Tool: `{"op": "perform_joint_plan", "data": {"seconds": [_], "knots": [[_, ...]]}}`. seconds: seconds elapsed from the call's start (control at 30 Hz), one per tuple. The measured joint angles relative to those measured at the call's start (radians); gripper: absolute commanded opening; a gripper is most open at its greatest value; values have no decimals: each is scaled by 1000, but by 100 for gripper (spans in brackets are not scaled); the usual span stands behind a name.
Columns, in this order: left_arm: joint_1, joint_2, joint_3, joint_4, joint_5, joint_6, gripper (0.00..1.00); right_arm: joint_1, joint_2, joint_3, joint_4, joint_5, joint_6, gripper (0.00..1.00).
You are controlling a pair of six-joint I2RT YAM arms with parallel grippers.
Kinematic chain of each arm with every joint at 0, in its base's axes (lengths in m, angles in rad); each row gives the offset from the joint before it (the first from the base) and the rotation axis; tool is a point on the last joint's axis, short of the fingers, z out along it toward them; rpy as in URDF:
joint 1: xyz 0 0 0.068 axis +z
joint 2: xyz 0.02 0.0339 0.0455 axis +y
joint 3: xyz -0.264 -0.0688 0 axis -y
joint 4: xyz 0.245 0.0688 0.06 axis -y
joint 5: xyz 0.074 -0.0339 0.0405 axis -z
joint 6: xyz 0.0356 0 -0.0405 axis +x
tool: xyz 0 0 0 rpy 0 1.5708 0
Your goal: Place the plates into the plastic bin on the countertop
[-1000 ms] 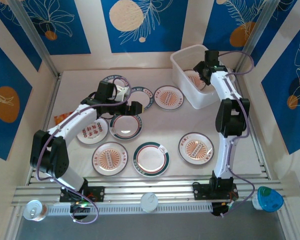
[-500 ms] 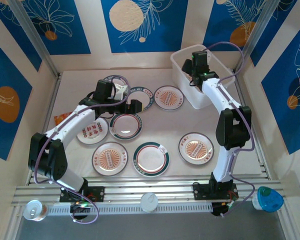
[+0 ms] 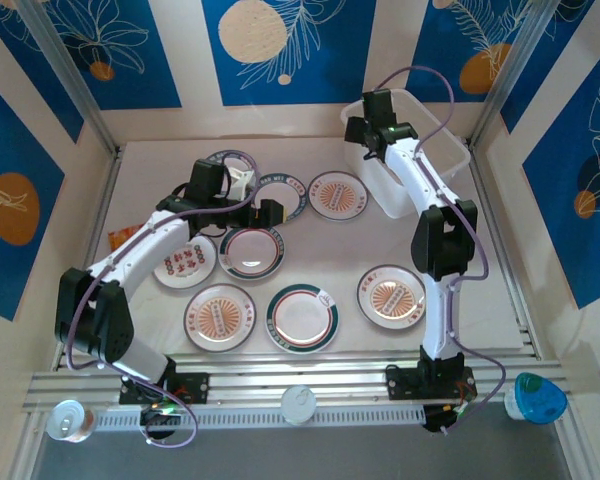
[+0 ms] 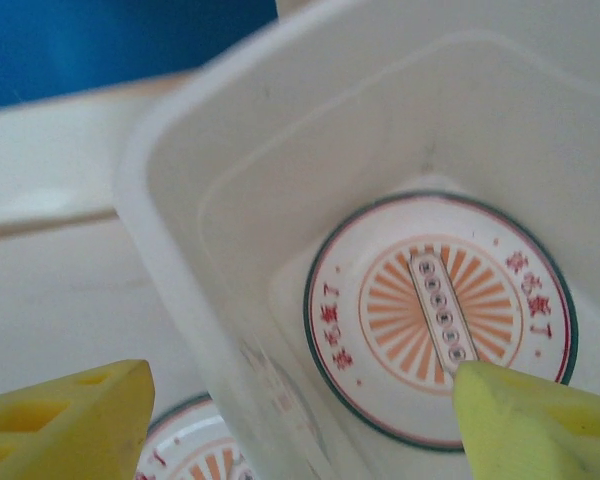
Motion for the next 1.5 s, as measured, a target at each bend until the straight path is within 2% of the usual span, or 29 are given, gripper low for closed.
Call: {"op": "perform_joint_plan", "data": {"seconds": [0.27,0.53,0.67,1.0,1.3,1.5], "knots": [[0,0,-2,0,0,0,100,-17,5,0,-72,-96,-73,66],[0,-1,-6,0,0,0,100,-24,3,-26,-95,-121,-179,44],[0,-3,-6,0,0,-1,100,-28,-30,-114,-55,-132,-250,37],[-8,-8,-6,0,0,-1,100,-64,-231,-403,11,-202,-410,34],[-17,-10,-6,0,0,-1,100,-138,-395,-571,25,-334,-549,24],[-23,-14,-6,0,0,-1,100,-173,-480,-671,27,-409,-639,21]]}}
